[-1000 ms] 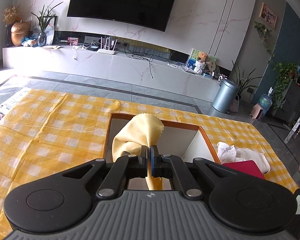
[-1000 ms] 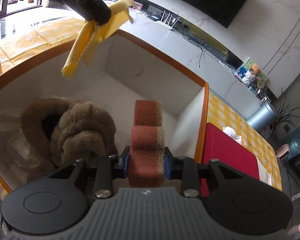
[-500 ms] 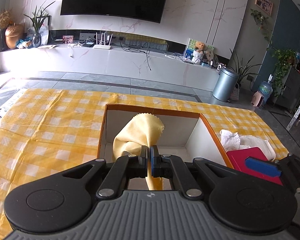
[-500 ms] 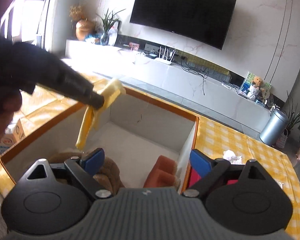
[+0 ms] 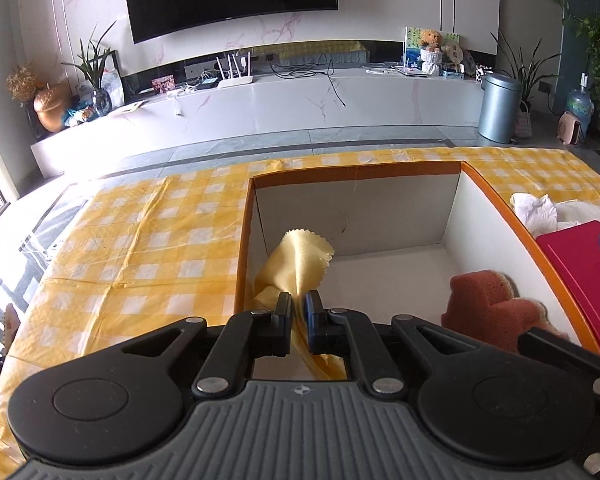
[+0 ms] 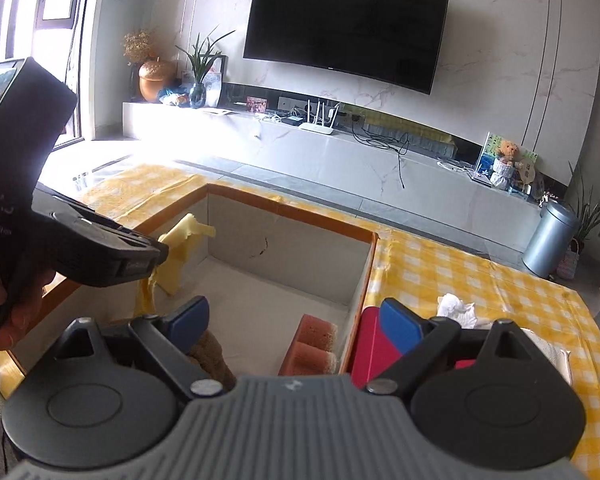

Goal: Organize soft objects
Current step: 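Release the sponge into the box with right tool while left tool drops the cloth, then move both open tools back toward the white towel on the tablecloth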

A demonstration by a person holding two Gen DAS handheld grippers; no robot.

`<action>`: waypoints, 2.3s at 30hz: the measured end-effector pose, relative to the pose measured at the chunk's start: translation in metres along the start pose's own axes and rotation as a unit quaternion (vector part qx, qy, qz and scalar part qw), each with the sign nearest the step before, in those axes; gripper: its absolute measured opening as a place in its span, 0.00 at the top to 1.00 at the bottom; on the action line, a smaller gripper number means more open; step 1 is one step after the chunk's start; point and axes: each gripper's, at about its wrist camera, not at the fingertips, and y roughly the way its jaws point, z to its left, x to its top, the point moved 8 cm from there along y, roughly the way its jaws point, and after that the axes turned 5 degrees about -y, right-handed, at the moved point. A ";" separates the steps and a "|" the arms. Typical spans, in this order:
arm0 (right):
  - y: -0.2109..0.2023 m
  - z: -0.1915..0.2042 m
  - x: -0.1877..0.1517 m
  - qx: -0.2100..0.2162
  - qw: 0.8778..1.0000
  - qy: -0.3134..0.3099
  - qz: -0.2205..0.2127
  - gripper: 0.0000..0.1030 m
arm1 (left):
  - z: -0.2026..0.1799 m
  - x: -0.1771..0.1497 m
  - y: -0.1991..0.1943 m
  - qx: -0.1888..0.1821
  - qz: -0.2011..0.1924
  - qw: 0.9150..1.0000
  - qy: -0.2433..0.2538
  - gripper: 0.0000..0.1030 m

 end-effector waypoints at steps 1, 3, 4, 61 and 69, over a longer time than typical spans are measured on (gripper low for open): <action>-0.001 0.000 0.000 -0.002 1.000 0.001 0.000 0.12 | -0.001 0.002 -0.005 0.001 -0.010 1.000 0.003 0.77; -0.003 -0.002 -0.001 -0.006 1.000 0.005 0.001 0.12 | -0.002 0.007 -0.015 -0.010 -0.028 1.000 -0.001 0.22; -0.003 -0.004 -0.001 -0.008 1.000 0.008 0.001 0.12 | -0.002 0.011 -0.020 -0.020 -0.039 0.999 -0.009 0.16; -0.036 -0.090 -0.021 -0.044 0.993 0.105 0.016 0.29 | -0.072 -0.038 0.003 -0.119 0.080 0.989 0.025 0.66; -0.059 -0.116 -0.023 -0.065 0.991 0.117 -0.003 0.29 | -0.070 -0.011 -0.025 -0.122 0.023 0.992 -0.003 0.35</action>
